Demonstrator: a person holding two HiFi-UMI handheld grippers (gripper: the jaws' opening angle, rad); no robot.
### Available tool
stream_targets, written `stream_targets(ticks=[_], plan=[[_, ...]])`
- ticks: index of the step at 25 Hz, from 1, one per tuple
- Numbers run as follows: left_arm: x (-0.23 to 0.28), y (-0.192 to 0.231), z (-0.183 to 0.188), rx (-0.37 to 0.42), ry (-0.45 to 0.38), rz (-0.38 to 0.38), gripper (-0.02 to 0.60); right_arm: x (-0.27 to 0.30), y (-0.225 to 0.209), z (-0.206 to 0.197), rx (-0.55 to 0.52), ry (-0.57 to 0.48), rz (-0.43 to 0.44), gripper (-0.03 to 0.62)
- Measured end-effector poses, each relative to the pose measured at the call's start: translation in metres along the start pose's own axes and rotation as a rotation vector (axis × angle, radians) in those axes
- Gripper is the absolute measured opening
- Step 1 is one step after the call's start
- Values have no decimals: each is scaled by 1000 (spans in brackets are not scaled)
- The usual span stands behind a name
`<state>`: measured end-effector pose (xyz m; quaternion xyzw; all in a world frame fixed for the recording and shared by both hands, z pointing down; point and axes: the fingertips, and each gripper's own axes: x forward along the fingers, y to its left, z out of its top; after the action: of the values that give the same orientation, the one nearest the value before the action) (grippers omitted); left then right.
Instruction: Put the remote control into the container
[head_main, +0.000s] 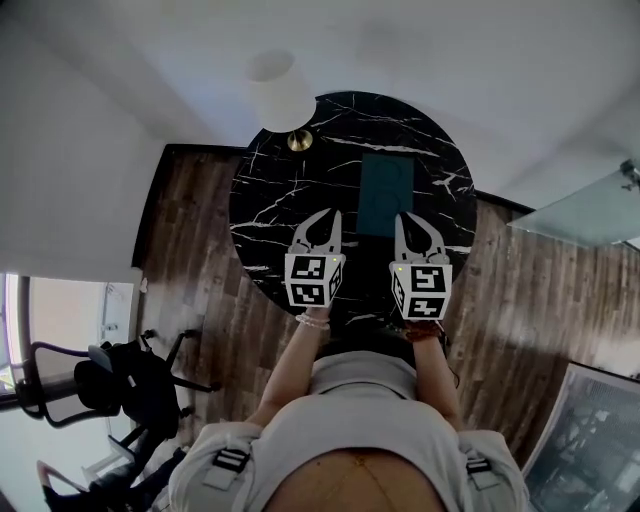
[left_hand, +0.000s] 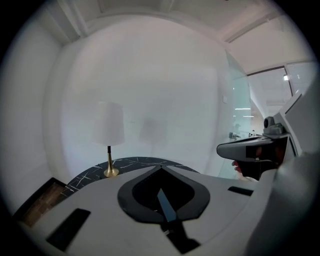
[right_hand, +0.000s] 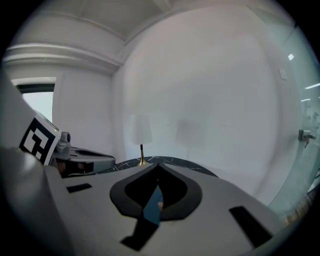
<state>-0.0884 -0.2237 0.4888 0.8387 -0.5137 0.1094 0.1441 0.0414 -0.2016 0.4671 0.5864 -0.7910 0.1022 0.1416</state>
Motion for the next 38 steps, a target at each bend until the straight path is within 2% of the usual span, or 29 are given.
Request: stream_targets(ticks=[10,17,26,27,31,33,38], plan=[[9,30,-40,-17,95,73,6,16,-10,-11,1,41,18,12],[15,46,-83,-22,190,100,6,16,-30,-16,15,56,-23,11],[26,57,-145,-8,356,100,11,9,-53,-25,35,77,-76,11],[27,58,-151,-4,371,99,38,7,-55,-26,36,79,-82,11],[34,58,-171,5,432,86,63,3,-63,-31,42,89,-102,11],[38,58,-182,17,466,78,106,2,-66,-34,46,93,-109,11],[49,53,-204,44,538,46,164,-5,-76,-38,57,100,-132,12]])
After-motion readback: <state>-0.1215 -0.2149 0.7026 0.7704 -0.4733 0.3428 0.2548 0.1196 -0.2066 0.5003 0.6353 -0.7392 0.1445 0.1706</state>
